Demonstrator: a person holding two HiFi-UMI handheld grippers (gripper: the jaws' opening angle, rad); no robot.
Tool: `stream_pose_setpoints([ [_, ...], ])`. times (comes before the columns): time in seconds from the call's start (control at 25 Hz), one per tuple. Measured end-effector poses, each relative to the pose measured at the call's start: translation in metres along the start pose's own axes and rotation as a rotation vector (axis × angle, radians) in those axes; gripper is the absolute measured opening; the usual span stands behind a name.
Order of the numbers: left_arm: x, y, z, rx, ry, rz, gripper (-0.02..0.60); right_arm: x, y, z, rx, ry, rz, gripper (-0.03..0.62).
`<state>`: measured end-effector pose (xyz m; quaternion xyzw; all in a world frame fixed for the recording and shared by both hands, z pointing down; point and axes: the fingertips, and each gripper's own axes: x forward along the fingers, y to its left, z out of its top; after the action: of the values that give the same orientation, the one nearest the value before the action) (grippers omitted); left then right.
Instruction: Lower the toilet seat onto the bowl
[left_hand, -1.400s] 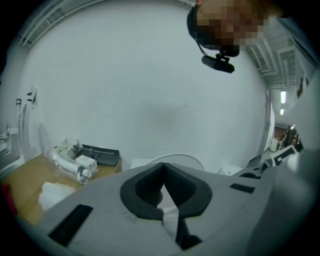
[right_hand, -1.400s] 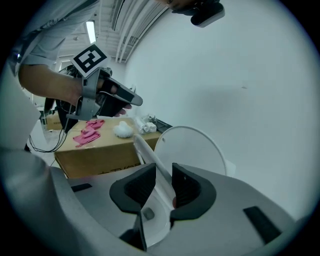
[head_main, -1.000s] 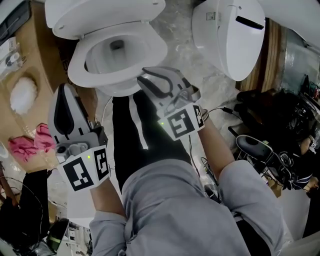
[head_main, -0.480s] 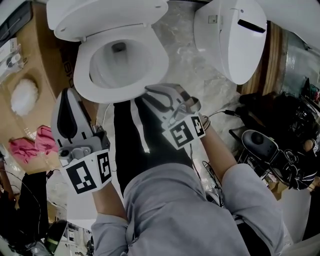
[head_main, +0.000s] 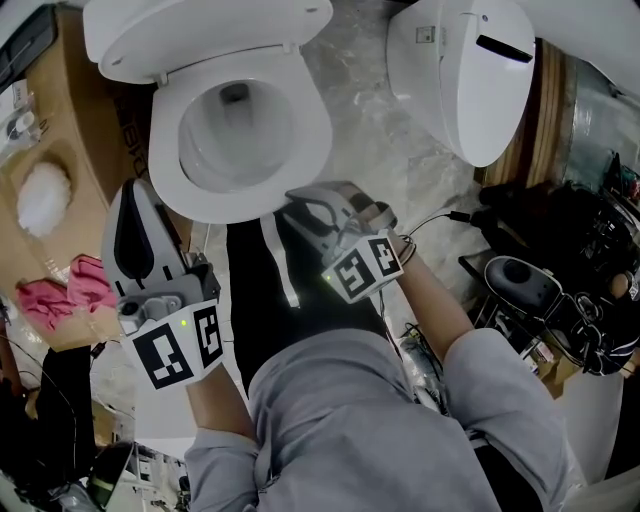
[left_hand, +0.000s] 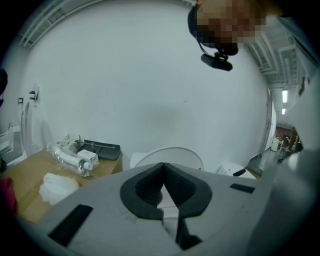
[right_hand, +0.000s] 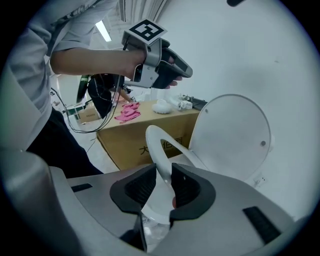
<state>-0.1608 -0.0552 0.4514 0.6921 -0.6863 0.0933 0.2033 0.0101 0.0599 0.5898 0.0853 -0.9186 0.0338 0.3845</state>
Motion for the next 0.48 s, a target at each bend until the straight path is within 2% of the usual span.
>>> stream_pose_setpoints([
  [0.48, -0.004, -0.001, -0.027, -0.006, 0.033, 0.011, 0.000, 0.018, 0.039, -0.040, -0.007, 0.060, 0.075, 0.081],
])
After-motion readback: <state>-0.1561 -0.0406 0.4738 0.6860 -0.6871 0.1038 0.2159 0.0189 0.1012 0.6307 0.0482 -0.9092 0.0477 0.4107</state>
